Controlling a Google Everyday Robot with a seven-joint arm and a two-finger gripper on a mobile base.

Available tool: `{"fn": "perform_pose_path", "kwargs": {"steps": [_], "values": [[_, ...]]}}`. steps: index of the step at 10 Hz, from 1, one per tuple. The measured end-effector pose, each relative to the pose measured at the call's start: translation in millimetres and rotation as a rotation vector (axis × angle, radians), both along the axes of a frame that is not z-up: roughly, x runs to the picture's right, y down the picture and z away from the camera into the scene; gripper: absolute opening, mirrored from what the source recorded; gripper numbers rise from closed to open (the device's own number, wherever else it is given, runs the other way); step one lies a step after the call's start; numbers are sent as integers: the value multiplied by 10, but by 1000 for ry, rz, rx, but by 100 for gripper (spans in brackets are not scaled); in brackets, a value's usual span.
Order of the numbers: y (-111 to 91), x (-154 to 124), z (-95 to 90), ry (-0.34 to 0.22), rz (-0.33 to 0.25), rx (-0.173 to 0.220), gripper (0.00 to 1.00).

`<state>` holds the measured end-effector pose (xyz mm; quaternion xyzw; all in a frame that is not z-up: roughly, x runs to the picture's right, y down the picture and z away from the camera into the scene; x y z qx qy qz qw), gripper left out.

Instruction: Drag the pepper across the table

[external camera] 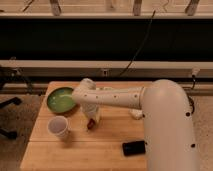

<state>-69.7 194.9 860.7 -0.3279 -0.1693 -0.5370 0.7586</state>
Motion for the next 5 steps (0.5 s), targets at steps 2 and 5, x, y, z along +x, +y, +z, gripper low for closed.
{"fn": "perform_pose_path", "kwargs": {"steps": [2,5], "values": [[107,-73,-75,-26,-11,-15,0],[221,-94,-212,-48,-14,-22,0]]}}
